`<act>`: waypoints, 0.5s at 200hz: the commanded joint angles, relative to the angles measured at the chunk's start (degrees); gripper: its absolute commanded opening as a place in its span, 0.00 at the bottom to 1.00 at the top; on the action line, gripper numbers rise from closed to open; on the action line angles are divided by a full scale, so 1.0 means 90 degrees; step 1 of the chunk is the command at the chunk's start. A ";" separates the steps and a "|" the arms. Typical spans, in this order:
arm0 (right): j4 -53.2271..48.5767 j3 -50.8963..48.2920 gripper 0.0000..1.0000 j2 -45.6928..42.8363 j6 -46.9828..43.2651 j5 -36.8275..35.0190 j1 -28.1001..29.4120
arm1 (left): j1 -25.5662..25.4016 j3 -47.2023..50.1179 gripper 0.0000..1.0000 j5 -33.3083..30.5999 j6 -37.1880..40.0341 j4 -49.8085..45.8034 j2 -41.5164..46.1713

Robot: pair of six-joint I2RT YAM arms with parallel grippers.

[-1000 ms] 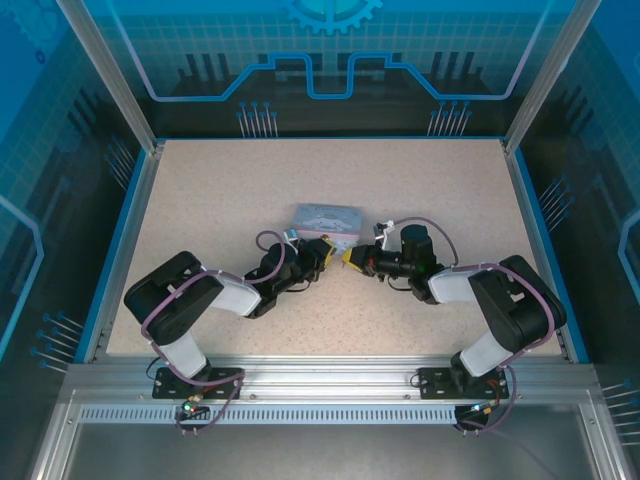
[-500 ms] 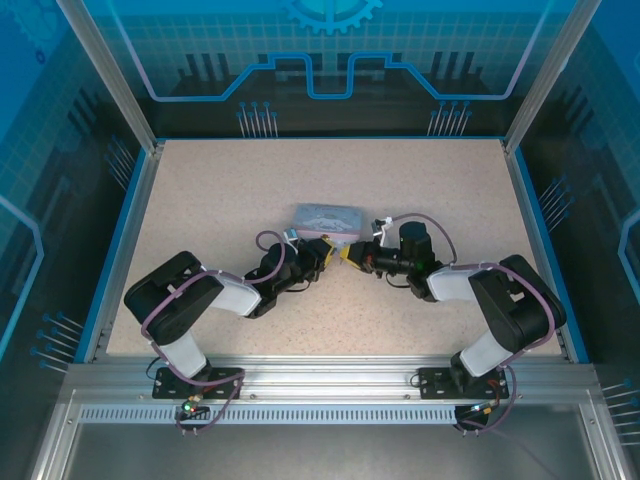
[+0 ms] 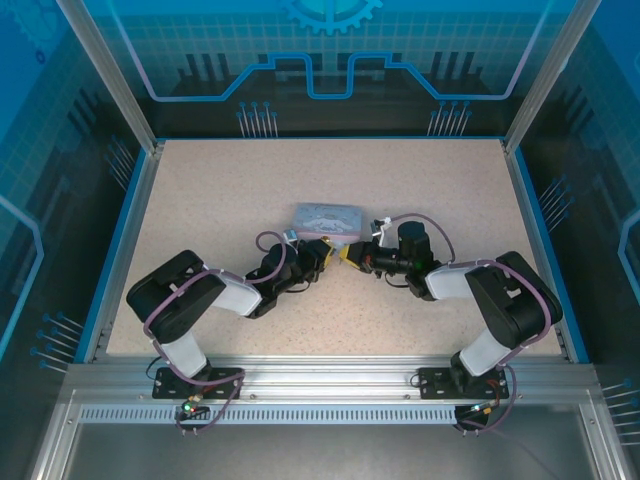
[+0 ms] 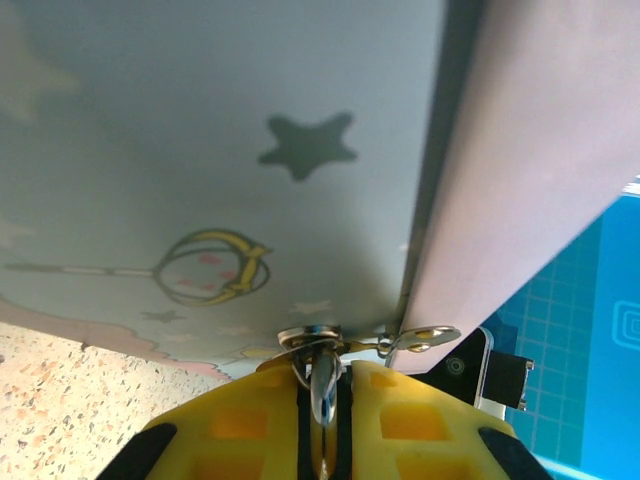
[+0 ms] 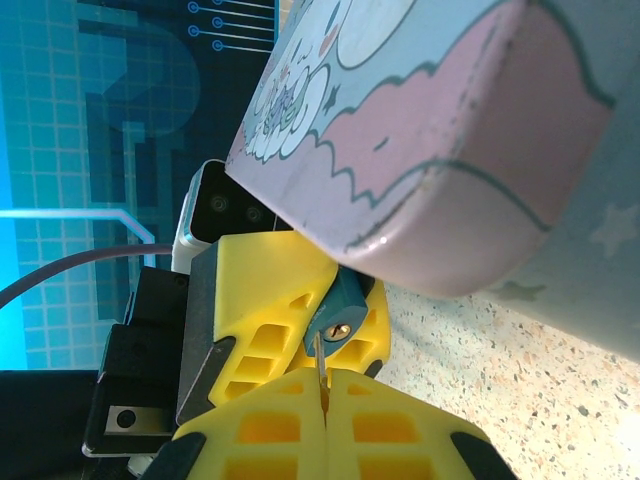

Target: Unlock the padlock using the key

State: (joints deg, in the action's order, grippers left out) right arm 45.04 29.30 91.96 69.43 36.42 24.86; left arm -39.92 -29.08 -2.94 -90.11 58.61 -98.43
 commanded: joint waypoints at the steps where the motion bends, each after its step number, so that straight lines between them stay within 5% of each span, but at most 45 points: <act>1: 0.0111 -0.0066 0.00 -0.0119 0.0010 -0.0014 0.0099 | -0.0068 -0.0146 0.00 0.0122 -0.0106 0.0435 -0.0031; 100: 0.0055 -0.0234 0.00 -0.0258 -0.0040 -0.0030 0.0101 | -0.0069 -0.0148 0.00 0.0123 -0.0106 0.0425 -0.0019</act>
State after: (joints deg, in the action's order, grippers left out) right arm 44.95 27.22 90.52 69.38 36.40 25.19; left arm -39.94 -29.08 -2.83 -90.11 58.65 -98.50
